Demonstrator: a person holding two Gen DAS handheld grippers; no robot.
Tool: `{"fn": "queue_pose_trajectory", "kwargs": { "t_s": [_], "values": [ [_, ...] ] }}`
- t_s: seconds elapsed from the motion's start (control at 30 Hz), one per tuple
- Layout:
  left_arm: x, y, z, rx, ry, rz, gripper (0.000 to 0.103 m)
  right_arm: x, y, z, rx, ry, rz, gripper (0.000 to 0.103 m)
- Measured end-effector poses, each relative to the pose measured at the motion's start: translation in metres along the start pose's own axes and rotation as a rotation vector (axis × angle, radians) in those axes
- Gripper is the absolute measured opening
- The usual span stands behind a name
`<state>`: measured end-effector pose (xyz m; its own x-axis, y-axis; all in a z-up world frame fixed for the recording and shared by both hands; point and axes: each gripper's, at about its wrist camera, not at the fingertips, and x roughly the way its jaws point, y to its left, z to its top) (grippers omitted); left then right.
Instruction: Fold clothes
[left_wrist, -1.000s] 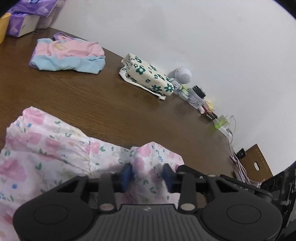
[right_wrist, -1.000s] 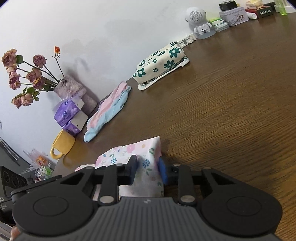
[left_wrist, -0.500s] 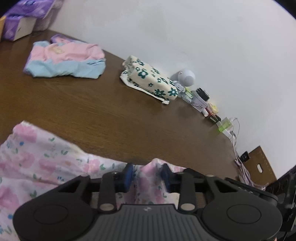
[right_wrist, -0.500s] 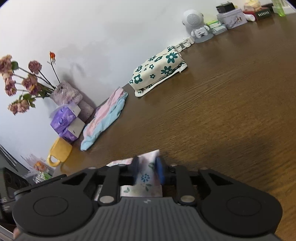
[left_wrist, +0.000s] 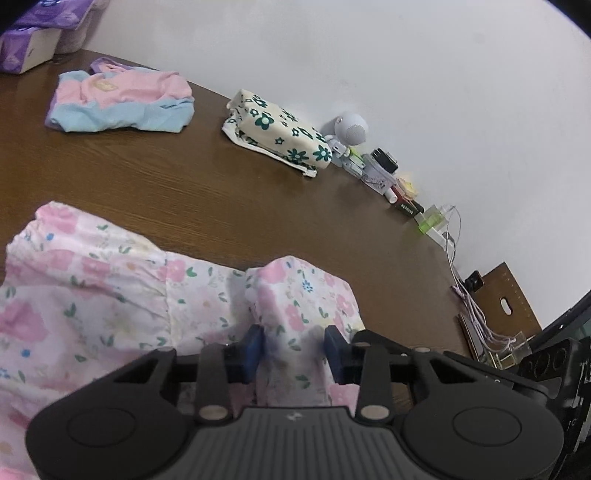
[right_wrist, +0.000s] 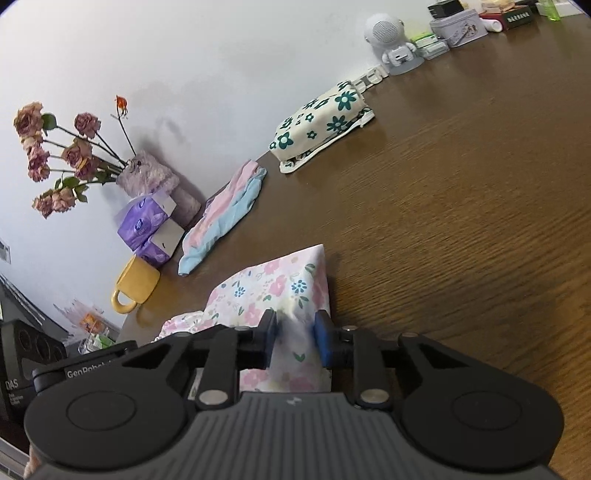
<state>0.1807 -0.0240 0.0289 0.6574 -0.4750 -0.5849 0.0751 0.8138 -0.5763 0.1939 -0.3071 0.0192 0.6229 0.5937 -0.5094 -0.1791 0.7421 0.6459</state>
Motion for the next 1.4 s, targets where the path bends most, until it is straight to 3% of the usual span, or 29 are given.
{"fn": "queue_pose_trajectory", "kwargs": {
  "t_s": [0.03,0.07,0.17,0.23,0.33,0.4,0.47,0.53,0.6,0.7,0.77,0.8,0.87,0.93,1.0,1.07,1.13,1.2,1.23,1.27,1.4],
  "values": [
    [-0.002,0.001,-0.001,-0.007,-0.004,0.001,0.054,-0.002,0.000,-0.002,0.002,-0.001,0.002,0.030],
    [-0.005,0.002,-0.002,-0.014,-0.005,-0.001,0.061,-0.004,-0.001,-0.004,0.000,0.000,-0.001,0.030],
    [-0.011,-0.001,-0.007,0.009,-0.013,0.003,0.061,-0.006,-0.002,-0.009,0.002,0.001,-0.007,0.030],
    [-0.010,-0.004,-0.010,0.029,-0.010,0.005,0.057,-0.007,-0.003,-0.012,0.010,-0.001,-0.009,0.026],
    [-0.006,-0.006,-0.015,0.062,0.012,-0.014,0.031,-0.009,-0.002,-0.014,0.012,-0.005,-0.009,0.026],
    [-0.007,-0.006,-0.018,0.057,0.010,-0.011,0.032,-0.013,-0.002,-0.016,0.017,-0.006,-0.005,0.029],
    [-0.012,-0.004,-0.020,0.030,0.006,-0.009,0.052,-0.019,-0.001,-0.021,0.013,-0.009,-0.004,0.031],
    [-0.018,-0.002,-0.022,0.021,-0.008,-0.002,0.058,-0.025,0.000,-0.026,0.004,-0.012,-0.007,0.031],
    [-0.022,-0.002,-0.024,0.025,-0.016,-0.004,0.057,-0.029,0.000,-0.031,0.005,-0.011,-0.007,0.031],
    [-0.021,0.000,-0.028,0.025,-0.005,-0.027,0.036,-0.032,0.001,-0.038,0.000,-0.010,-0.010,0.023],
    [-0.021,0.000,-0.030,0.019,-0.001,-0.037,0.033,-0.034,0.001,-0.040,0.009,-0.016,-0.009,0.024],
    [-0.022,0.000,-0.032,0.015,-0.003,-0.037,0.033,-0.036,0.001,-0.041,0.015,-0.018,-0.007,0.025],
    [-0.026,0.003,-0.033,-0.011,-0.011,-0.034,0.057,-0.041,0.002,-0.044,0.017,-0.024,-0.004,0.032],
    [-0.030,0.003,-0.035,-0.010,-0.023,-0.024,0.061,-0.046,0.002,-0.048,0.012,-0.030,-0.012,0.032],
    [-0.034,0.004,-0.037,-0.008,-0.036,-0.014,0.057,-0.047,0.002,-0.050,0.012,-0.024,-0.009,0.032],
    [-0.032,0.003,-0.039,0.006,-0.029,-0.018,0.033,-0.047,0.003,-0.053,0.009,-0.015,-0.004,0.024],
    [-0.030,0.001,-0.041,0.018,-0.012,-0.029,0.030,-0.047,0.004,-0.055,0.008,-0.012,-0.001,0.023],
    [-0.032,-0.002,-0.042,0.032,-0.011,-0.013,0.041,-0.048,0.005,-0.055,0.010,-0.014,0.001,0.031],
    [-0.036,-0.003,-0.042,0.037,-0.023,-0.010,0.059,-0.050,0.003,-0.055,0.015,-0.020,0.004,0.041],
    [-0.039,-0.005,-0.042,0.042,-0.037,-0.008,0.067,-0.052,0.002,-0.054,0.020,-0.027,0.007,0.042],
    [-0.053,-0.013,-0.040,0.123,-0.102,0.013,0.067,-0.050,-0.006,-0.049,0.052,-0.035,0.009,0.043]
  ]
}}
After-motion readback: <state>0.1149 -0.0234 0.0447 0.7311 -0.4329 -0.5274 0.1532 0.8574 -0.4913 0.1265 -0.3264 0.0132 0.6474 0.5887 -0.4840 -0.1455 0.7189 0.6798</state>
